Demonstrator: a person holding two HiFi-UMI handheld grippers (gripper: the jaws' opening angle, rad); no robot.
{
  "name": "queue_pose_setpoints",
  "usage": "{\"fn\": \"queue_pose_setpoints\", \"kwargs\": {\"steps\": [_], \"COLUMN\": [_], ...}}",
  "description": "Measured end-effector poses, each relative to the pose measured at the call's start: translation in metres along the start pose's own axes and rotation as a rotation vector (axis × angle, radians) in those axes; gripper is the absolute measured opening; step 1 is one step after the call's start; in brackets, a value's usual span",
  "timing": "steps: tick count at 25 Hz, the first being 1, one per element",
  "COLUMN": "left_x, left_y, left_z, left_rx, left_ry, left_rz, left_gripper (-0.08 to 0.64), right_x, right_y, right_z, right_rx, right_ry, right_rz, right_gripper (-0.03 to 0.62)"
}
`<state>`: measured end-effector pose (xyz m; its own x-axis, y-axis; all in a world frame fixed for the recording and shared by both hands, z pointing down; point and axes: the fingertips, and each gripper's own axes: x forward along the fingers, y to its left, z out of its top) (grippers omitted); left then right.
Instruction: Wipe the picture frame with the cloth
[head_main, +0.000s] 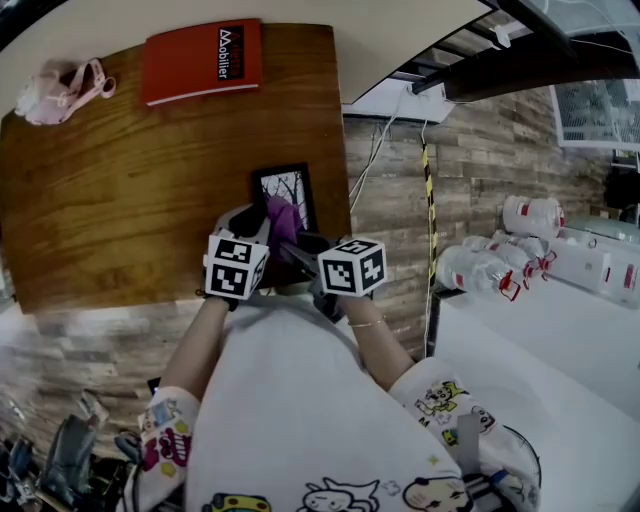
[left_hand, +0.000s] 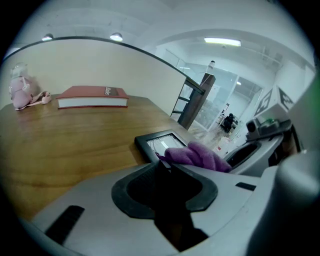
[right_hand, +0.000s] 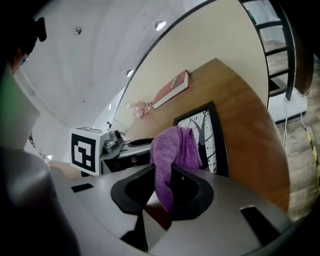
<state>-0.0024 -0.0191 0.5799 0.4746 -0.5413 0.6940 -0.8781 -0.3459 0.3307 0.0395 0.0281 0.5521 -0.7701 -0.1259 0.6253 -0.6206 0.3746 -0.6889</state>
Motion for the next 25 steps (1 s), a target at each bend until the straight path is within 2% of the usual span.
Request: {"fn": "queue_pose_setpoints", "kwargs": {"steps": [3, 10, 16, 25], "left_x": [0.0, 0.0, 0.0, -0.001], "left_y": [0.0, 0.0, -0.001, -0.002], "left_z": [0.0, 0.0, 0.0, -0.001], "left_rx": [-0.002, -0.001, -0.004, -0.002], "left_ry": [0.001, 0.0, 0.0, 0.001], "left_rz": [-0.002, -0.001, -0.002, -0.003], "left_gripper": [0.095, 0.095, 0.095, 0.094], "right_x": [0.01, 0.013, 0.005, -0.013], "right_y": [-0.002, -0.009, -0.018, -0.037], "right_z": [0.001, 0.002, 0.002, 0.002], "right_rx": [0.023, 0.005, -0.038, -0.017], "right_ry": [-0.028, -0.055, -0.033, -0.05], "right_rz": [-0.003, -0.025, -0.084, -0.145], "right_gripper": [0.067, 0.066, 0.066, 0.066]}}
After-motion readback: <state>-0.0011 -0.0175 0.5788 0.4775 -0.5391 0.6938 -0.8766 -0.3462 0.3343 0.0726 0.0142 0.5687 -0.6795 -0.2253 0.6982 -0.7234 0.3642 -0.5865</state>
